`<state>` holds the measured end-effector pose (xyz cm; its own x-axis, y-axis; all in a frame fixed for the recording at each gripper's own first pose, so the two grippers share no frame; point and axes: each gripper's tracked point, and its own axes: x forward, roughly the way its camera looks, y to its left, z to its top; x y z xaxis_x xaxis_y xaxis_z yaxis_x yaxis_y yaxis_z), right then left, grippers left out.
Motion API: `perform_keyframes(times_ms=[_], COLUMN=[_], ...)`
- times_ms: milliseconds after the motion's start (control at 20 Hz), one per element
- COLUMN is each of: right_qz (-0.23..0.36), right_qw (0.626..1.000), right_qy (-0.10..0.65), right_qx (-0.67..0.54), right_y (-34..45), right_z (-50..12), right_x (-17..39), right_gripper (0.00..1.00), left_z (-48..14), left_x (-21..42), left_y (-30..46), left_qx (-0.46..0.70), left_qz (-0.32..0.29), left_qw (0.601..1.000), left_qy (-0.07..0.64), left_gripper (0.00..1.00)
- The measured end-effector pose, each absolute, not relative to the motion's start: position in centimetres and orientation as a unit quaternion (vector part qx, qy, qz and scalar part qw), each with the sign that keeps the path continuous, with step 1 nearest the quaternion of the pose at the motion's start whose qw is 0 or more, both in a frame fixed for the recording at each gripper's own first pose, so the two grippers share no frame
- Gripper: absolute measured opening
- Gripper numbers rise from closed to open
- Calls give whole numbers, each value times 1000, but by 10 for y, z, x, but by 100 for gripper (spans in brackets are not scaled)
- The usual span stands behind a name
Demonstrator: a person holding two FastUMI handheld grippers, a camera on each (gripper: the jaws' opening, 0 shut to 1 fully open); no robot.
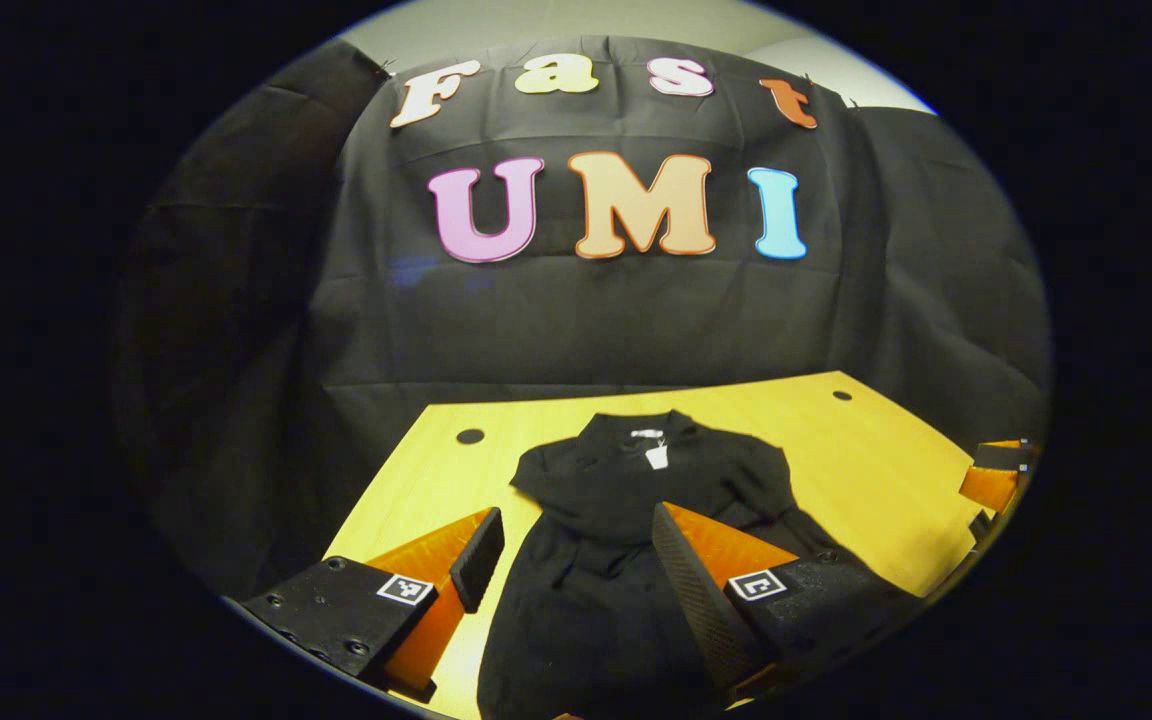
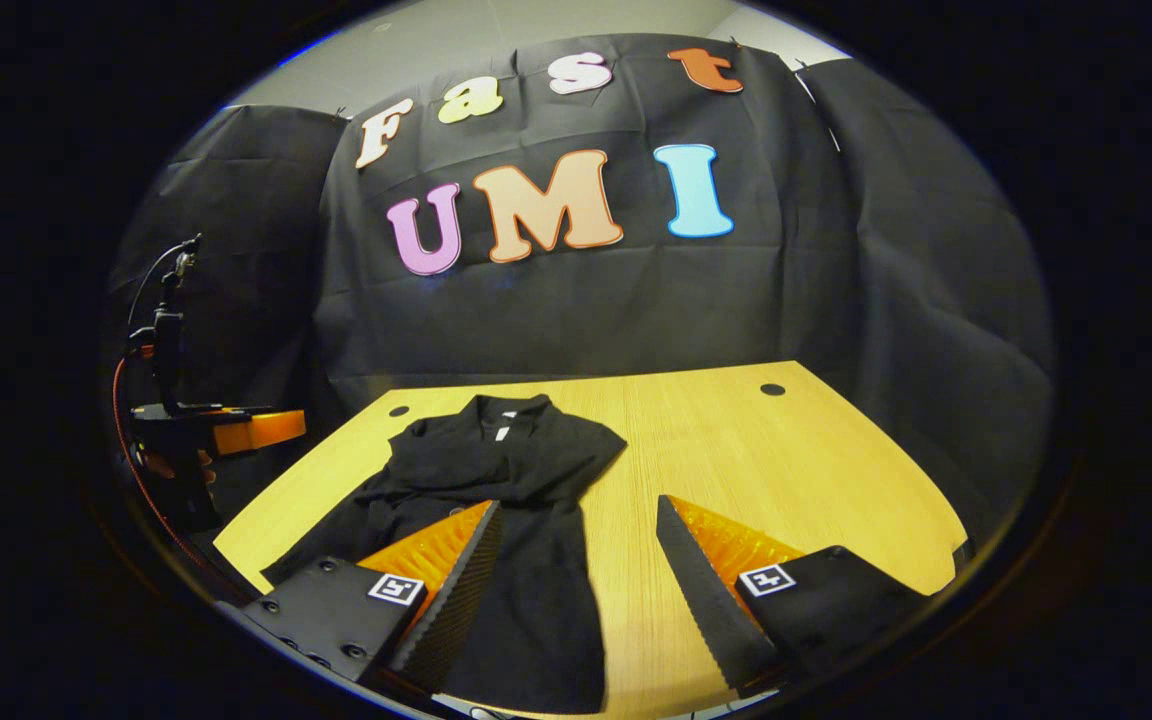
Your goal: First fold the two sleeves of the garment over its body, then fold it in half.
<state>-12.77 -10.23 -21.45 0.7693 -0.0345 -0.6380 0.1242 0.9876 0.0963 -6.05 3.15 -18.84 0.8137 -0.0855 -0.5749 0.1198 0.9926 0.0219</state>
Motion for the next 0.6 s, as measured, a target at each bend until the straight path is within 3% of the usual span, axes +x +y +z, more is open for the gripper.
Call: perform_keyframes(times_ms=[550, 600], right_qz=[-58, -60], right_qw=[900, 895], right_qy=[430, 440], right_qx=[48, 47], right_y=[-77, -75], right_z=[-287, -295], right_x=[-203, -210], right_gripper=[98, 98], left_z=[-266, -275], left_x=[-173, -184], left_y=[86, 90], left_qx=[23, 21], left_qz=[-26, -24], left_qw=[910, 905], left_qy=[412, 425], left_gripper=[88, 92])
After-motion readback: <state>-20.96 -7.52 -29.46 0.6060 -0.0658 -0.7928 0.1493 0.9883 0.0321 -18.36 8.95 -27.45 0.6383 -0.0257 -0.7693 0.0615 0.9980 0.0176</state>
